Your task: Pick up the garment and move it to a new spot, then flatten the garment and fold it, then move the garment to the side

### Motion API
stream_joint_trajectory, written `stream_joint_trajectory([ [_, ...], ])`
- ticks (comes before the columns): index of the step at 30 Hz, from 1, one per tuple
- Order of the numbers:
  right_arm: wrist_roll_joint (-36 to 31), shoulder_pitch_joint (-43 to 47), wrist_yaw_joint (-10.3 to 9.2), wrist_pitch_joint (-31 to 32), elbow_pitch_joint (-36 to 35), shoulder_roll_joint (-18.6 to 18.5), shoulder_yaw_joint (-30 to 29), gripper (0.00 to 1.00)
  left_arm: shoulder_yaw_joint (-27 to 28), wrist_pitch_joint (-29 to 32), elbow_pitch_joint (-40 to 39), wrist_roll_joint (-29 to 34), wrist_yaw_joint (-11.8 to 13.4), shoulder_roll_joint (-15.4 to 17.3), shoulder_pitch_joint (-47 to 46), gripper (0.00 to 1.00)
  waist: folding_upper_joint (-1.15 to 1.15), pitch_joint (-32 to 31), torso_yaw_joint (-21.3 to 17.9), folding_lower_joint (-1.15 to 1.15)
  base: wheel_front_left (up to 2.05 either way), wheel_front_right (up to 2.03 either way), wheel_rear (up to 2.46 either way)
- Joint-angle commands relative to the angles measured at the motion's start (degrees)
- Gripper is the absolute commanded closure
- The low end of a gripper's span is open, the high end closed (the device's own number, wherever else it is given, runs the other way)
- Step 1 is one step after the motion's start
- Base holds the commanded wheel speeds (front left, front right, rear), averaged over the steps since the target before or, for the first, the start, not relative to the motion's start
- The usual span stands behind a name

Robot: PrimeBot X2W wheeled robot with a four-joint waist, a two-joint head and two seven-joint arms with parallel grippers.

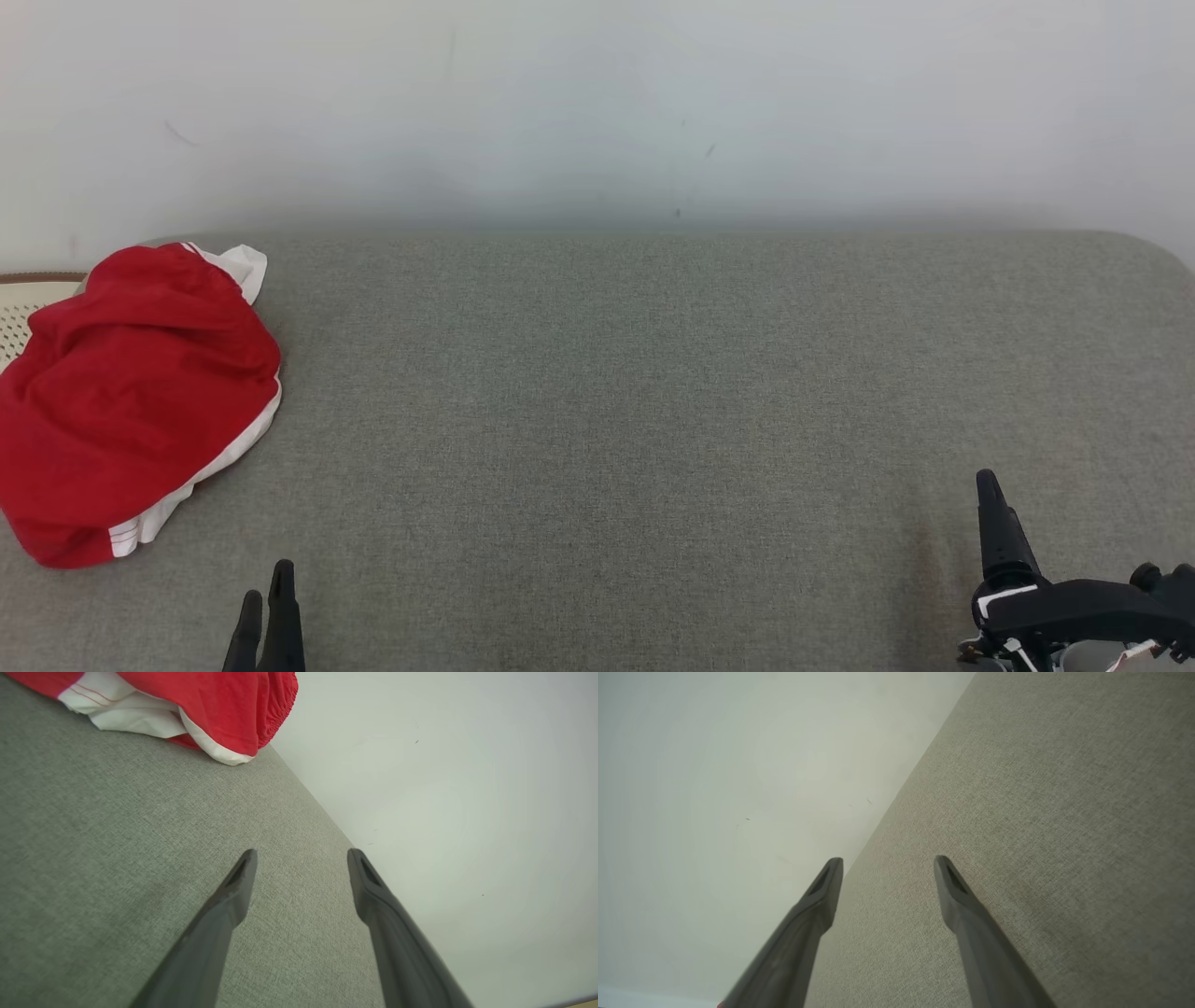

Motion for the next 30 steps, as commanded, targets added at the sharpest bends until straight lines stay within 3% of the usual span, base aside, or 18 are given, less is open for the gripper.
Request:
stream_joint_trajectory([
  [1,-2.43,-0.97,0.02,-0.82,-0.92,-0.84,0.65,0.0,0.23,-0.68,-0.75,2.83,-0.02,0.53,-1.55,0.0,0.0,0.02,0.0,0.0,0.0,0.0,0.0],
  [30,-19.28,-1.7,0.02,-6.84,-2.17,-3.86,9.01,0.0,0.47,-4.2,-0.52,25.42,-0.03,0.75,-2.73,0.0,0.0,0.38,-0.49,0.0,0.0,0.0,0.0],
])
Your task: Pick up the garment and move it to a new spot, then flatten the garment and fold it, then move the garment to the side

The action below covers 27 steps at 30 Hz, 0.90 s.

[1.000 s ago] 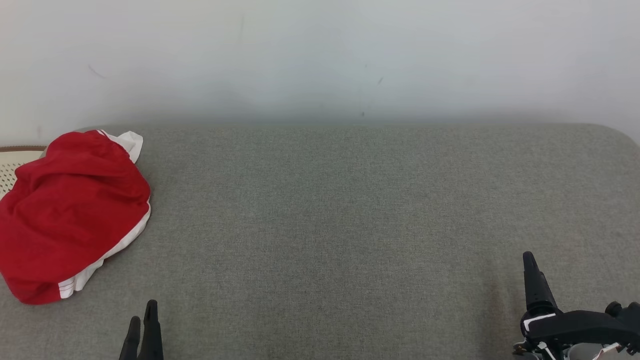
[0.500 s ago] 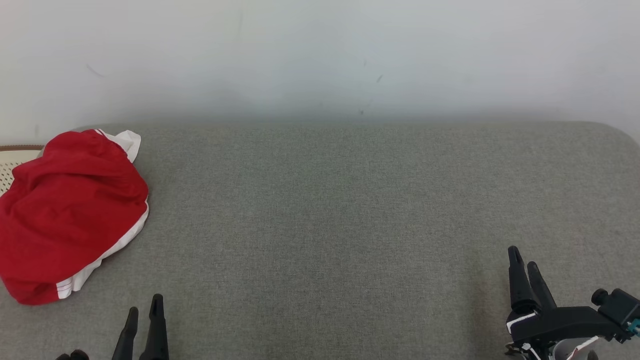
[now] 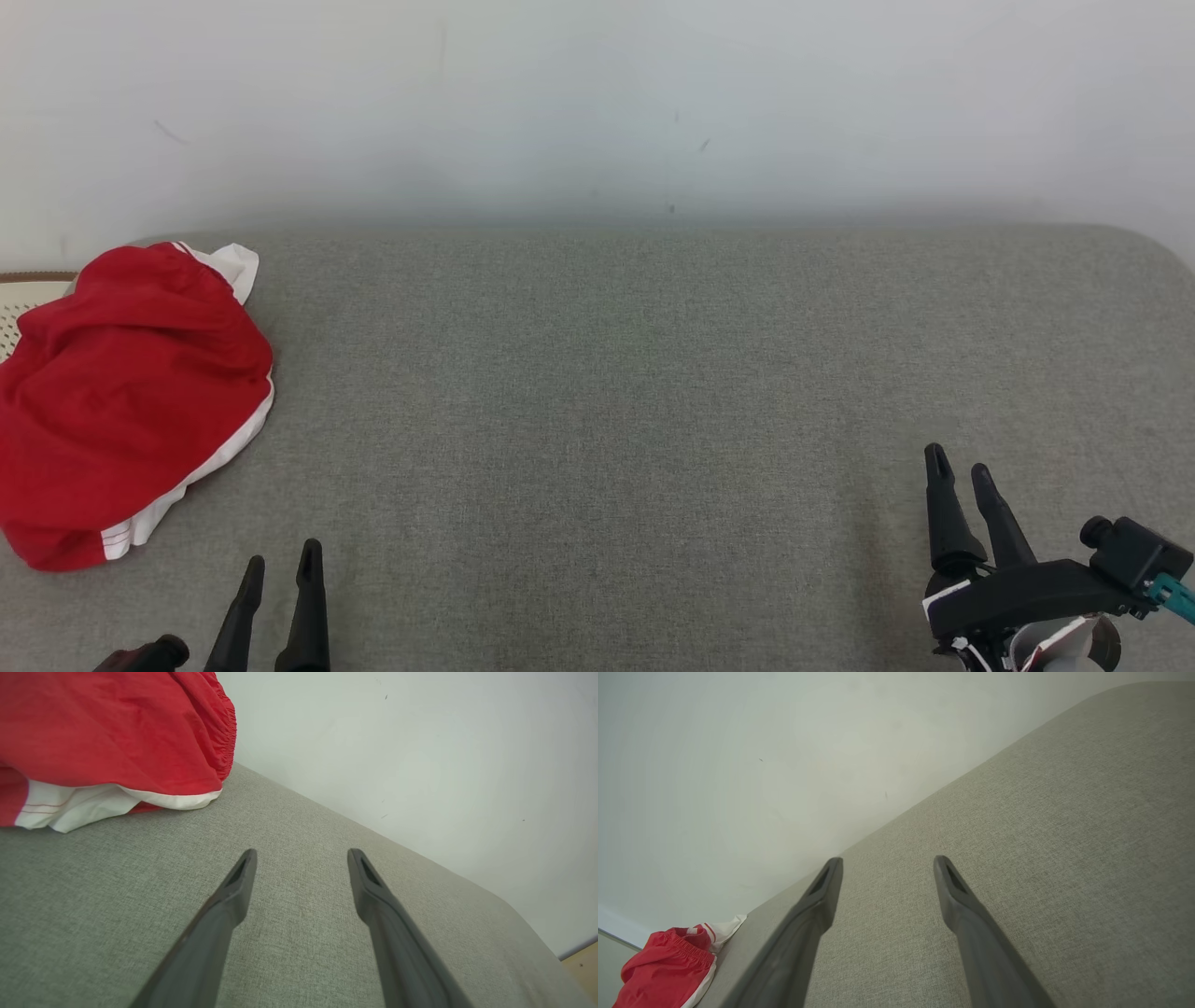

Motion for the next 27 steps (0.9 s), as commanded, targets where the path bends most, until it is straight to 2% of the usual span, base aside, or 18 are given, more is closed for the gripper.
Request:
stream_joint_trajectory([
  [1,-1.49,-0.7,0.02,-0.54,-0.68,-0.61,0.62,0.0,0.24,-0.43,-0.23,1.96,-0.02,0.52,-0.98,0.0,0.0,0.02,-0.03,0.0,0.0,0.0,0.0],
  [18,-8.63,-0.86,0.02,-3.25,-0.82,-1.25,3.74,0.0,0.94,-2.02,0.8,12.11,0.96,0.36,-1.58,0.0,0.0,0.06,-0.52,0.0,0.0,0.0,0.0],
  [27,-12.81,-0.91,0.02,-4.6,-0.64,-1.45,4.37,0.0,1.62,-2.84,2.1,16.8,2.51,0.25,-1.75,0.0,0.0,0.03,-0.88,0.0,0.0,0.0,0.0],
])
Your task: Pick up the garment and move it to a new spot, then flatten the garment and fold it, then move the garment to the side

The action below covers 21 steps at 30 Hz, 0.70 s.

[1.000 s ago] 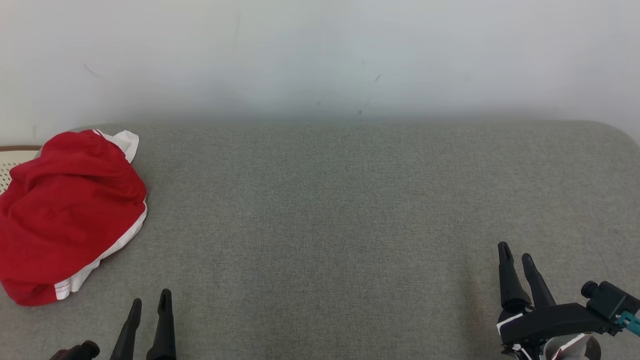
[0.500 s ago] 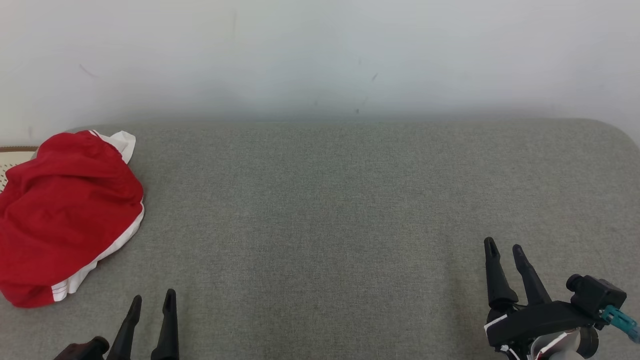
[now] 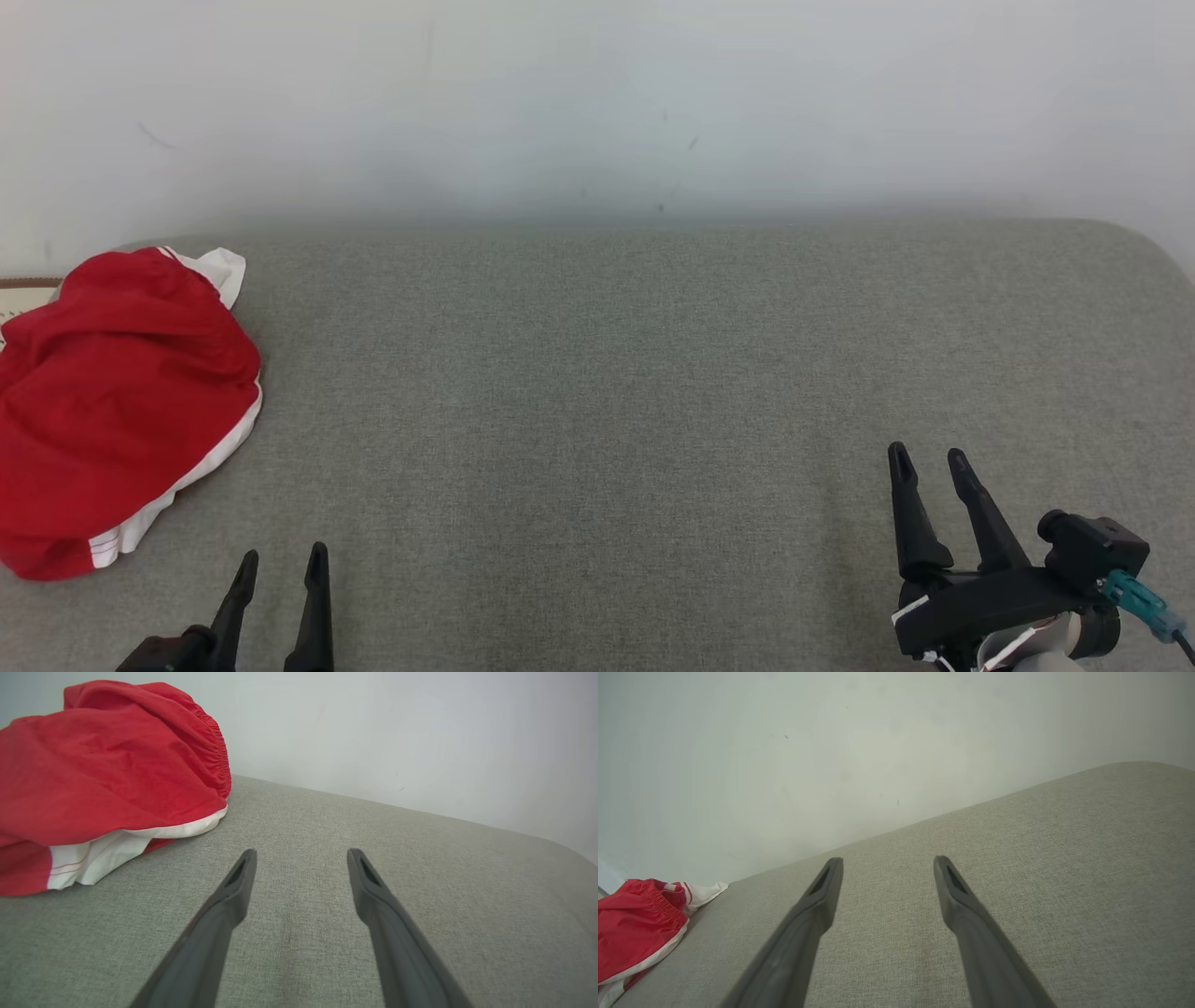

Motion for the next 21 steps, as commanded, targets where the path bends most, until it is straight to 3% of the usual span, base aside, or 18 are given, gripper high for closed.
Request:
stream_joint_trajectory([
  [1,-1.37,-0.67,0.02,-0.68,-0.12,-0.45,0.26,0.0,0.2,-0.51,0.17,1.55,0.41,0.34,-0.63,0.0,0.0,0.0,-0.09,0.0,0.0,0.0,0.0],
  [21,-12.72,0.34,0.02,-3.27,1.32,0.66,-2.1,0.0,1.21,-2.07,2.67,10.52,4.35,0.78,-1.22,0.0,0.0,-0.05,-0.76,0.0,0.0,0.0,0.0],
])
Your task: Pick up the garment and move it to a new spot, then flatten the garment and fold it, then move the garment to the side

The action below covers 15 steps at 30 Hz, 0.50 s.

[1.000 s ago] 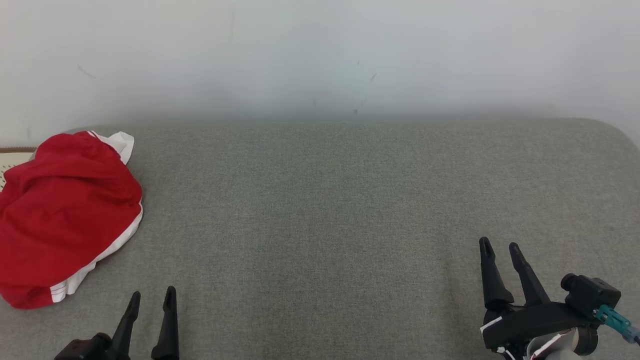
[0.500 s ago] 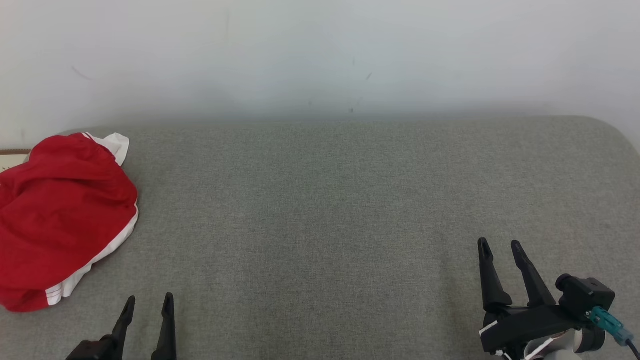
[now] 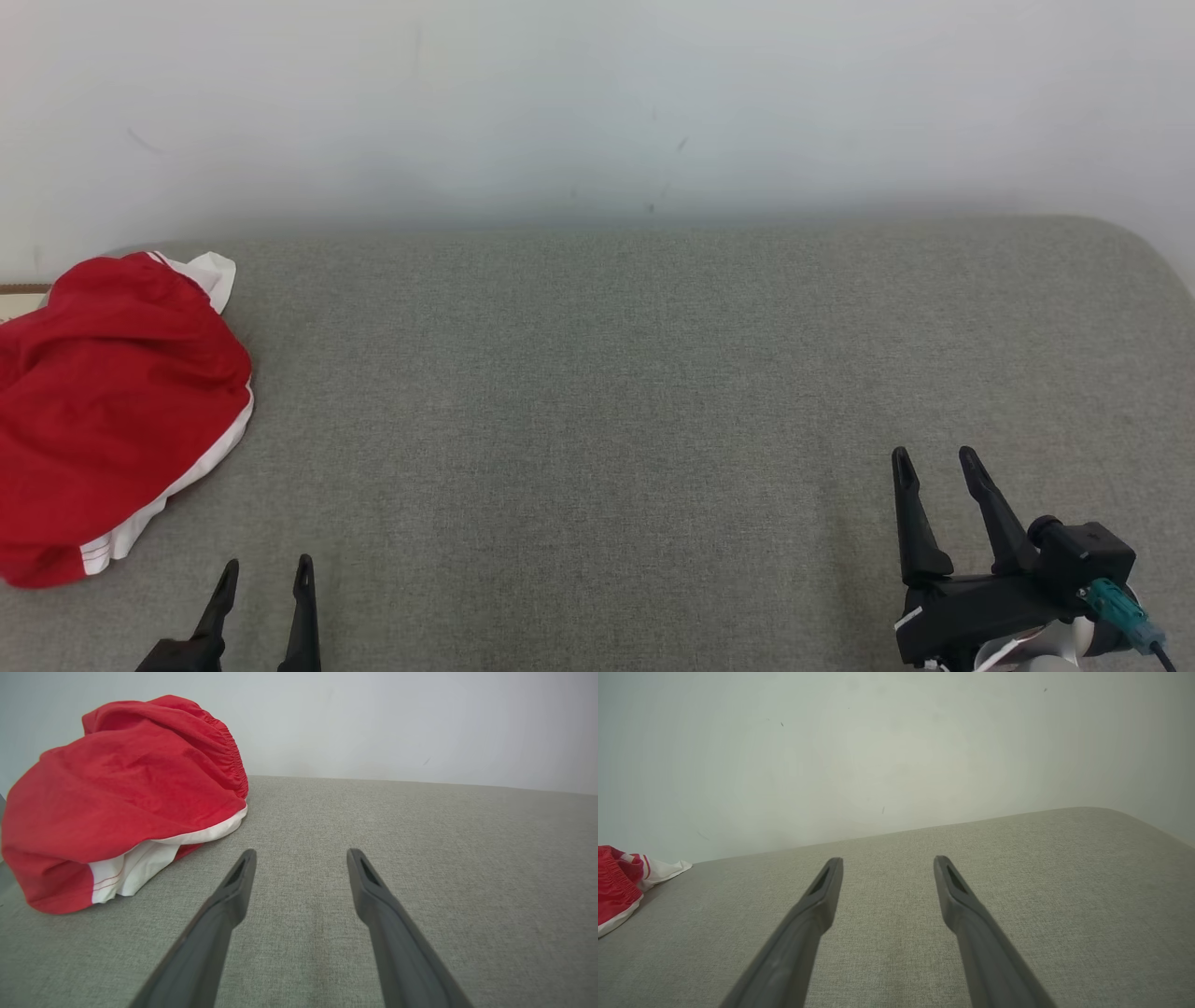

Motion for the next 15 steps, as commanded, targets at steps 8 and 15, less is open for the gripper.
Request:
stream_joint_trajectory([
  [8,-3.98,0.72,0.02,-0.59,0.17,1.05,-2.05,0.0,0.21,-0.56,0.58,1.63,1.39,-0.02,-0.34,0.0,0.0,0.04,-0.25,0.0,0.0,0.0,0.0],
  [15,-6.27,0.9,0.02,-0.59,0.78,1.79,-3.73,0.0,0.35,-0.56,0.94,1.11,1.83,-0.18,-0.3,0.0,0.0,0.08,-0.26,0.0,0.0,0.0,0.0],
])
